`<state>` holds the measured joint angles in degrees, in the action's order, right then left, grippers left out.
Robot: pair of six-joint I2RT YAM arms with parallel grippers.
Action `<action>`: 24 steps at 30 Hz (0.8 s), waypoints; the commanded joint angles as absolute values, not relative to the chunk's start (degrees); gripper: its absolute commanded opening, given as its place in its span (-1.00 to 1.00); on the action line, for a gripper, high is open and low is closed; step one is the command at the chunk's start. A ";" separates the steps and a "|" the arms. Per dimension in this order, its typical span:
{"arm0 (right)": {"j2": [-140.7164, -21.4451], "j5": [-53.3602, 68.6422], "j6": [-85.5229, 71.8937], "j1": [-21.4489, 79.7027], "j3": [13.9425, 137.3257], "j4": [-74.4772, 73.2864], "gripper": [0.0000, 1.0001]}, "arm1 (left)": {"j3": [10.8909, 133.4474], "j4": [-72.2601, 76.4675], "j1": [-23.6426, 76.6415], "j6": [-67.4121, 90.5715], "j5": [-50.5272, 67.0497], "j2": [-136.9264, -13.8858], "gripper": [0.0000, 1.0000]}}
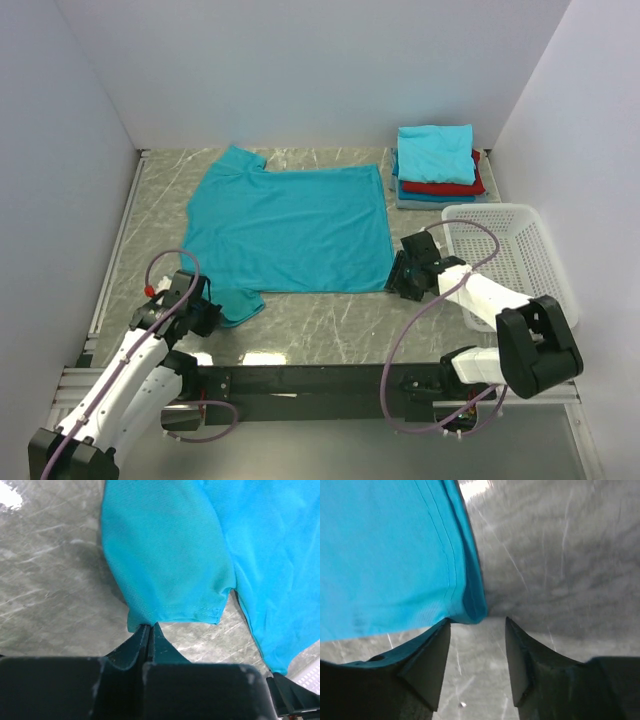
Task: Fold and stack the t-shirts
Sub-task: Fold the tshirt
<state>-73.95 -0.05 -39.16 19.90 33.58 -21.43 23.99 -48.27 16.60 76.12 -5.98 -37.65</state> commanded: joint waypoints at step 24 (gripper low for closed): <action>-75.41 -1.76 -36.83 20.21 40.78 -27.69 -1.00 | 36.02 -40.35 16.79 66.54 -11.78 -44.65 -0.99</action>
